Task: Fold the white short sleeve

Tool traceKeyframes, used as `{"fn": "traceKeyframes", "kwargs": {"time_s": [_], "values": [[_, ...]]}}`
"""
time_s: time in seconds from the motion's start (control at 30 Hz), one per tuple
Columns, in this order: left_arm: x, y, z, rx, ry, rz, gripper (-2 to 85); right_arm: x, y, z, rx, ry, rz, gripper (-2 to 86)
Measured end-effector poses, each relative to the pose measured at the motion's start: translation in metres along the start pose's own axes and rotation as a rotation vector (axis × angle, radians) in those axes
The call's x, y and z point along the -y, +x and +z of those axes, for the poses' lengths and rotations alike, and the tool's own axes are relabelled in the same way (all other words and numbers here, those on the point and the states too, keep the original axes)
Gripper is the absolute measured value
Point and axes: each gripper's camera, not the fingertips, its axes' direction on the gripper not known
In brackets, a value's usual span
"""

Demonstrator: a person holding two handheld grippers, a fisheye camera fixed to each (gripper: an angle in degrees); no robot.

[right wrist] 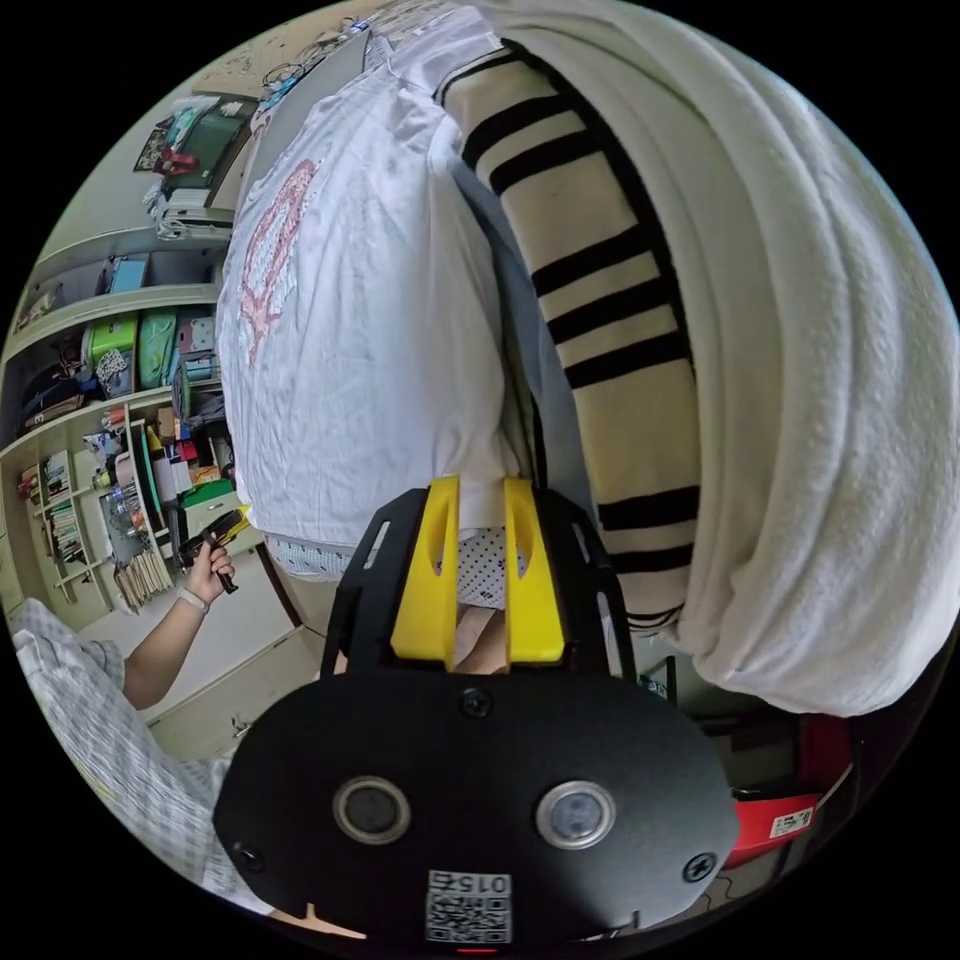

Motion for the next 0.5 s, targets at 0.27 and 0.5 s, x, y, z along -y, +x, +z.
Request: {"fn": "traceKeyframes", "kwargs": {"time_s": [0.27, 0.5], "values": [[-0.005, 0.006, -0.001, 0.018, -0.049, 0.035, 0.2, -0.004, 0.034, 0.011, -0.040, 0.034, -0.063, -0.1], [-0.032, 0.004, -0.025, 0.080, 0.001, 0.023, -0.3, -0.023, 0.049, 0.003, -0.050, 0.079, -0.072, -0.5]]}}
